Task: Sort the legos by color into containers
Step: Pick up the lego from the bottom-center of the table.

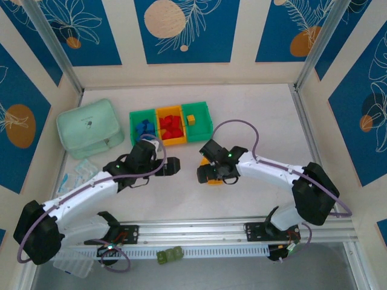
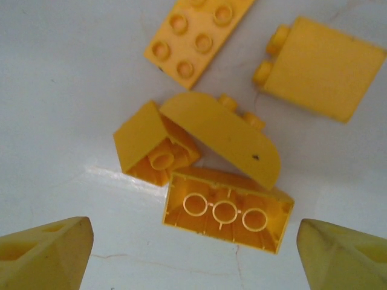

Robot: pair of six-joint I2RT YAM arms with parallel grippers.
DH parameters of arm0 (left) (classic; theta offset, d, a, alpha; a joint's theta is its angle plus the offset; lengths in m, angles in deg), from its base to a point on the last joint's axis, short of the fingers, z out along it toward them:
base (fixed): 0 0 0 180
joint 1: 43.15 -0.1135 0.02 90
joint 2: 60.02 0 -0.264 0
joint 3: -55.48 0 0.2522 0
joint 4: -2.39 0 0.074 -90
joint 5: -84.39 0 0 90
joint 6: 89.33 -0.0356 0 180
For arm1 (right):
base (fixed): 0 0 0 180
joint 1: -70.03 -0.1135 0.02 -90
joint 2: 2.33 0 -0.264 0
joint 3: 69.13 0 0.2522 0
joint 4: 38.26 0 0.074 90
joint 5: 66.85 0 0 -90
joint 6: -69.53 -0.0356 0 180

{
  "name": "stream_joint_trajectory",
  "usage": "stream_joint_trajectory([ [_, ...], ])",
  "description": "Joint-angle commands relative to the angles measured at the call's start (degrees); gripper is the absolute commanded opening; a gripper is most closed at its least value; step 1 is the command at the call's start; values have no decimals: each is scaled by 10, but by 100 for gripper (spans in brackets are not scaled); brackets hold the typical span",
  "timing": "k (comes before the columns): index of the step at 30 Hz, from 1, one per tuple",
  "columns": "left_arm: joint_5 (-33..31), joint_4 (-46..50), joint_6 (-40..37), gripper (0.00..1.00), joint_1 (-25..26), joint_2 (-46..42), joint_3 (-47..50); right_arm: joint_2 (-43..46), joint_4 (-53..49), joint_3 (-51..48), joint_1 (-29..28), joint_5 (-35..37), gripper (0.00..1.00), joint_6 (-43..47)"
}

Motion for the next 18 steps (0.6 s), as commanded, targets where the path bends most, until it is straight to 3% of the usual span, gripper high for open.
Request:
stream_joint_trajectory([
  [1,-20,-12,24,99,5,-16,9,-3,-17,-13,-18,36,90,-60],
  [14,-49,4,28,99,6,-30,15,-39,35,-35,-13,37,94,-74],
  [18,-52,8,27,99,6,-32,15,-57,49,-32,-7,36,89,-72],
])
